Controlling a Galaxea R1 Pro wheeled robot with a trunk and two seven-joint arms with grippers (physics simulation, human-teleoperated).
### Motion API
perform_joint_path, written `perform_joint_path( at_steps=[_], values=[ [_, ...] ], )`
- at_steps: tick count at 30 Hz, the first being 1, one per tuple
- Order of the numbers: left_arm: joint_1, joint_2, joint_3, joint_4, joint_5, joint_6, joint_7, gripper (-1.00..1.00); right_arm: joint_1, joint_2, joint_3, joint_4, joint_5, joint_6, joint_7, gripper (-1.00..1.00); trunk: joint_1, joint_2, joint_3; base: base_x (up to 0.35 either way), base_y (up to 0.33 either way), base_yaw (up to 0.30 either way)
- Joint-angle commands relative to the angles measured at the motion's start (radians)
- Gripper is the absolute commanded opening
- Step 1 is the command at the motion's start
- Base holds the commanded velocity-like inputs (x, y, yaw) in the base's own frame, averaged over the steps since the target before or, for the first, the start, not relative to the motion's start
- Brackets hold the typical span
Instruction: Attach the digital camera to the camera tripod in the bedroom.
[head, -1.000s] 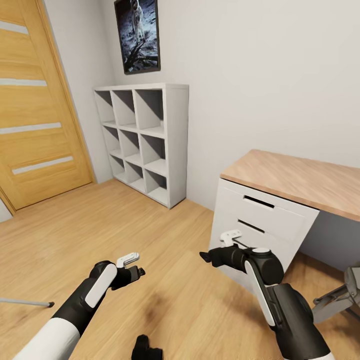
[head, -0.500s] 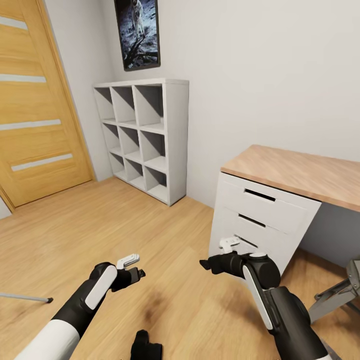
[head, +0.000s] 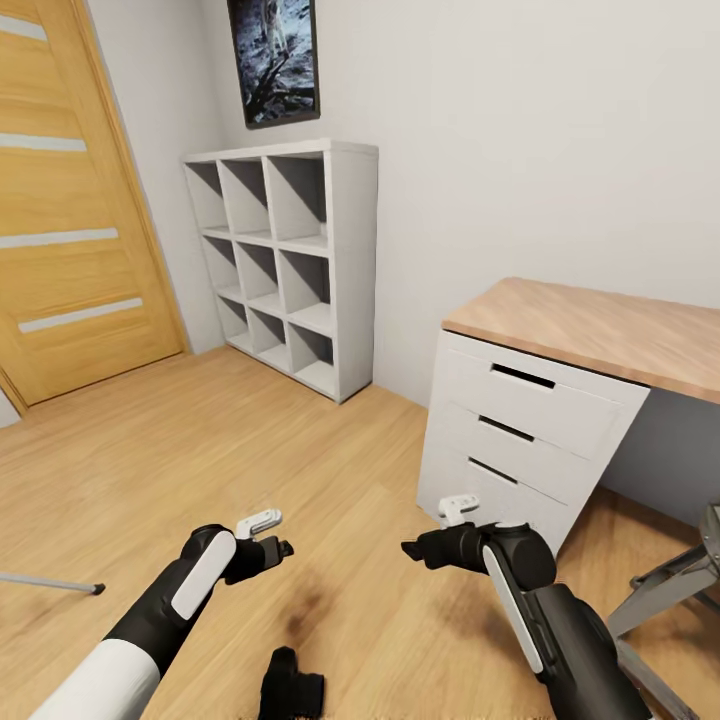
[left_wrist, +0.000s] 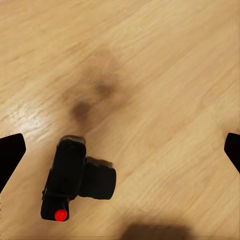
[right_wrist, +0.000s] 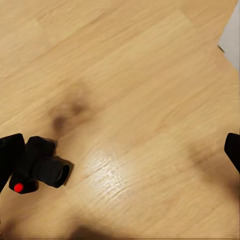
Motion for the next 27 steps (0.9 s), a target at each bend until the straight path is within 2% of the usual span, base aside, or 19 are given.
perform_joint_path(
  at_steps=[1,3,6,7,12,13,15,22,23,26,27],
  values=[
    [-0.001,0.001,-0.004,-0.002,0.010,0.002,0.010,1.00,0.000,0.001,0.000,0.000,0.002,0.004,0.002,1.00,0.000,-0.001,-0.005,0.000,0.000,0.000],
    [-0.004,0.002,-0.006,-0.002,0.008,0.007,0.010,1.00,0.002,0.001,0.000,0.003,0.002,0.004,0.002,1.00,0.001,-0.001,-0.013,0.000,0.000,0.000],
    [-0.010,0.013,-0.038,0.002,-0.015,0.010,0.005,1.00,0.004,0.001,0.000,0.004,0.002,0.004,0.001,1.00,0.002,-0.002,-0.024,0.000,0.000,0.000],
    [-0.016,0.024,-0.060,0.004,-0.029,0.011,-0.011,1.00,0.004,0.000,-0.001,0.005,0.002,0.004,0.001,1.00,0.003,-0.002,-0.028,0.000,0.000,0.000],
    [-0.050,0.074,-0.101,0.016,-0.050,0.012,-0.094,1.00,0.004,0.001,-0.001,0.005,0.002,0.004,0.002,1.00,0.005,-0.003,-0.047,0.000,0.000,0.000],
    [-0.061,0.096,-0.125,0.026,-0.054,0.012,-0.137,1.00,0.004,0.001,-0.001,0.005,0.002,0.004,0.002,1.00,0.006,-0.004,-0.051,0.000,0.000,0.000],
    [-0.075,0.118,-0.152,0.034,-0.057,0.012,-0.177,1.00,0.004,0.001,-0.001,0.005,0.002,0.004,0.002,1.00,0.006,-0.004,-0.059,0.000,0.000,0.000],
    [-0.130,0.176,-0.259,0.052,-0.062,0.012,-0.272,1.00,0.004,0.001,-0.001,0.005,0.002,0.004,0.002,1.00,0.010,-0.006,-0.086,0.000,0.000,0.000],
    [-0.150,0.190,-0.297,0.062,-0.072,0.012,-0.292,1.00,0.004,0.001,-0.001,0.005,0.002,0.004,0.001,1.00,0.010,-0.006,-0.090,0.000,0.000,0.000],
    [-0.190,0.207,-0.357,0.100,-0.103,0.012,-0.341,1.00,0.004,0.000,-0.001,0.005,0.002,0.004,0.001,1.00,0.011,-0.007,-0.102,0.000,0.000,0.000],
    [-0.223,0.214,-0.399,0.136,-0.139,0.011,-0.394,1.00,0.004,0.001,-0.001,0.005,0.002,0.004,0.001,1.00,0.012,-0.007,-0.105,0.000,0.000,0.000]
  ],
)
